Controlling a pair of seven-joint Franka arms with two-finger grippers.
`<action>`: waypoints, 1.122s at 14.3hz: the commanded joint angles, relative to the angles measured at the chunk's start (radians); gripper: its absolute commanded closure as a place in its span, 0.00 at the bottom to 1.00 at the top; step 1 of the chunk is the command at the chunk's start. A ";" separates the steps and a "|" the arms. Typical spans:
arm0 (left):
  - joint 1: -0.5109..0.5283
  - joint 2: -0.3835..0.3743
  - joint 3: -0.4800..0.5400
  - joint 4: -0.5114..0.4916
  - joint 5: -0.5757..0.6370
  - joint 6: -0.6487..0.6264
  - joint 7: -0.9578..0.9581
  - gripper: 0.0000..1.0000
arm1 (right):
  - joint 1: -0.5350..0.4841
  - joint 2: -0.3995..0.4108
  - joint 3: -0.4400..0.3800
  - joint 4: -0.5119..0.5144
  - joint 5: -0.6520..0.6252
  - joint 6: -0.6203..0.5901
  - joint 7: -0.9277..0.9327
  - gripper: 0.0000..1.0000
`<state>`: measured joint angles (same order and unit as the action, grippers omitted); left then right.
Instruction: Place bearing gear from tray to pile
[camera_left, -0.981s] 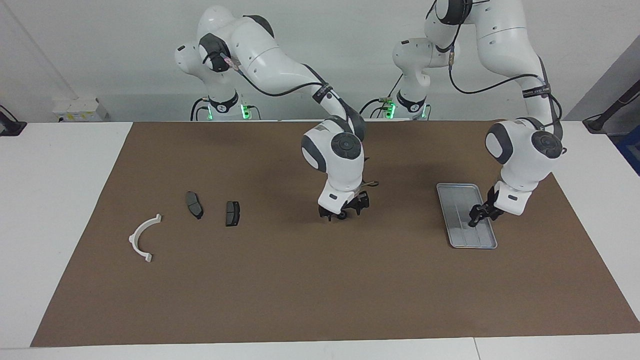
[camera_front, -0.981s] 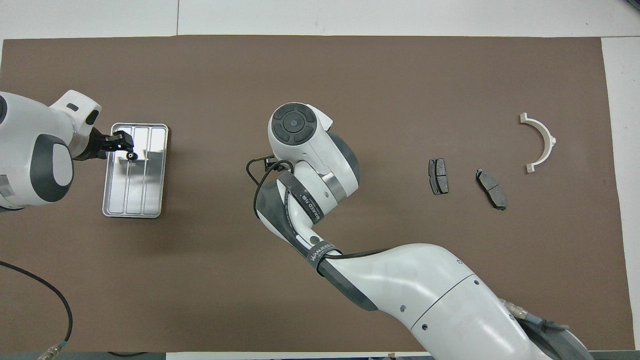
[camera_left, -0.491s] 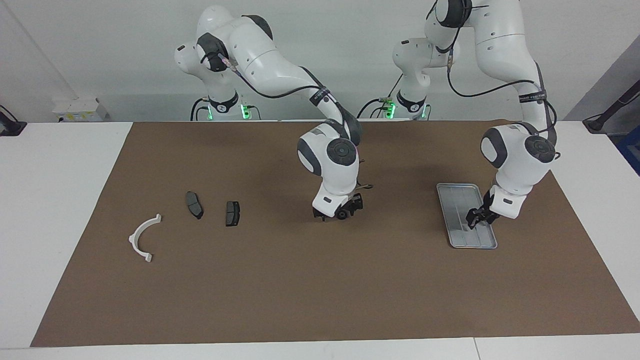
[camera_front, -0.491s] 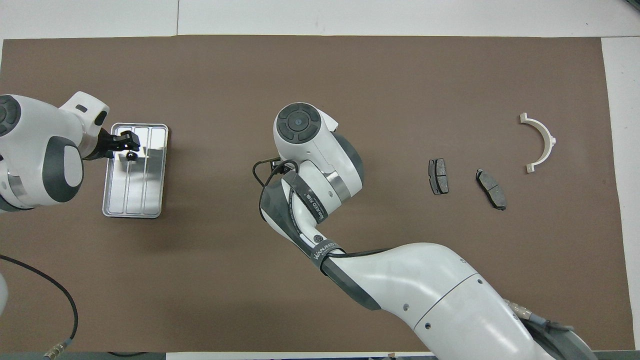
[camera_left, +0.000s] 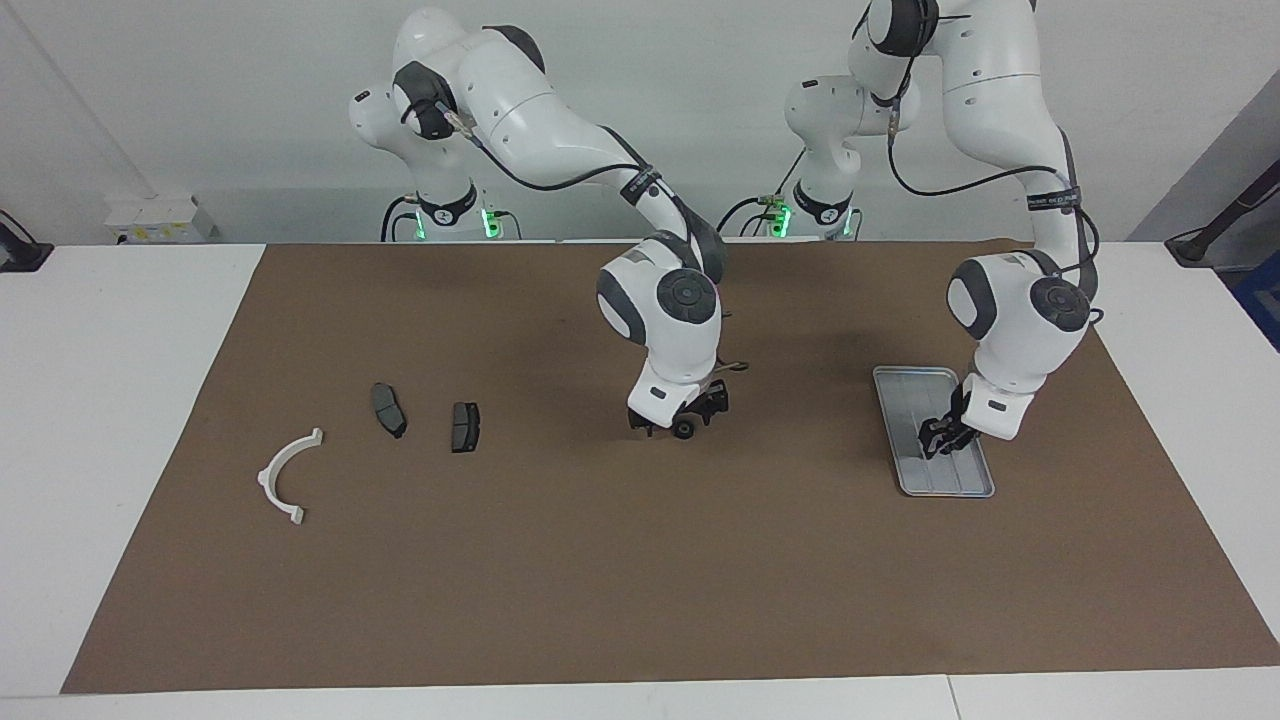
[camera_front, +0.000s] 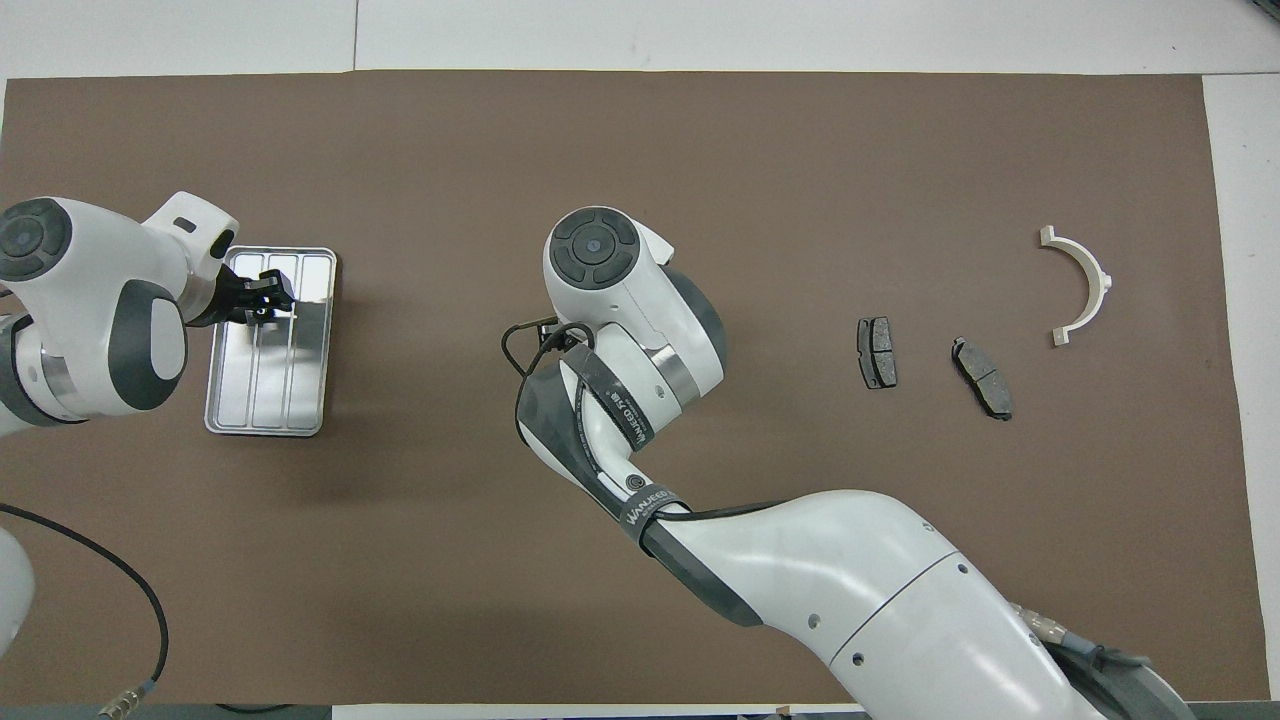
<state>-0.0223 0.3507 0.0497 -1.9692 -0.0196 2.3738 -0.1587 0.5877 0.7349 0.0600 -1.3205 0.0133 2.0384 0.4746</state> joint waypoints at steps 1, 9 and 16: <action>-0.008 -0.007 0.009 -0.022 -0.005 0.028 -0.007 0.40 | 0.006 -0.025 0.004 -0.037 0.016 0.008 0.012 0.00; -0.007 -0.007 0.009 -0.023 -0.005 0.031 -0.004 0.42 | -0.002 -0.049 0.006 -0.131 0.016 0.111 0.009 0.00; -0.007 -0.009 0.009 -0.040 -0.005 0.048 -0.004 0.42 | 0.009 -0.048 0.004 -0.123 0.043 0.115 0.033 0.09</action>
<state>-0.0221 0.3510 0.0506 -1.9765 -0.0196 2.3869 -0.1587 0.5995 0.7176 0.0602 -1.4016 0.0354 2.1303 0.4805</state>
